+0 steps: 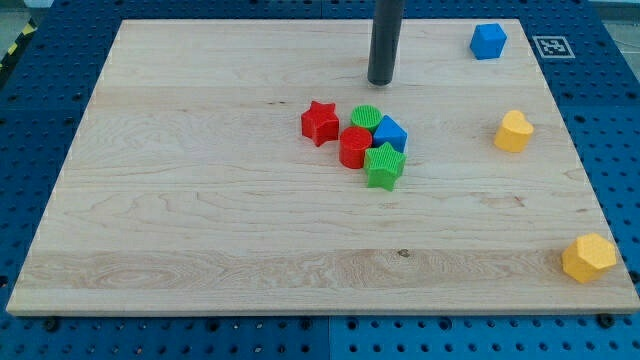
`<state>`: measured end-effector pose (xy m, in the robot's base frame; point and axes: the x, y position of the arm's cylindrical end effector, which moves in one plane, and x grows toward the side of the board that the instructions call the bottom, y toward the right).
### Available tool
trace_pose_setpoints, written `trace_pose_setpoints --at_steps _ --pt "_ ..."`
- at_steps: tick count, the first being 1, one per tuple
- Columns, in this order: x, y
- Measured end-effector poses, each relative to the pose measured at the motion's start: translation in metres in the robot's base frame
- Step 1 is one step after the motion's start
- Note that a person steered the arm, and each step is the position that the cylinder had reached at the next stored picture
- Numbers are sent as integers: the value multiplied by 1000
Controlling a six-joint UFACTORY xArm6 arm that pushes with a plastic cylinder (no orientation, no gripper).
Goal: Move the arm above to the yellow heart
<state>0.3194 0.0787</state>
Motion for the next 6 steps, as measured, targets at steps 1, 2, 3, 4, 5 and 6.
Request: trace_pose_setpoints --at_steps 1,2,3,4,5,6 --pt "0 1" --pt "0 1" --pt "0 2" --pt "0 13" --pt "2 42" --pt "5 61"
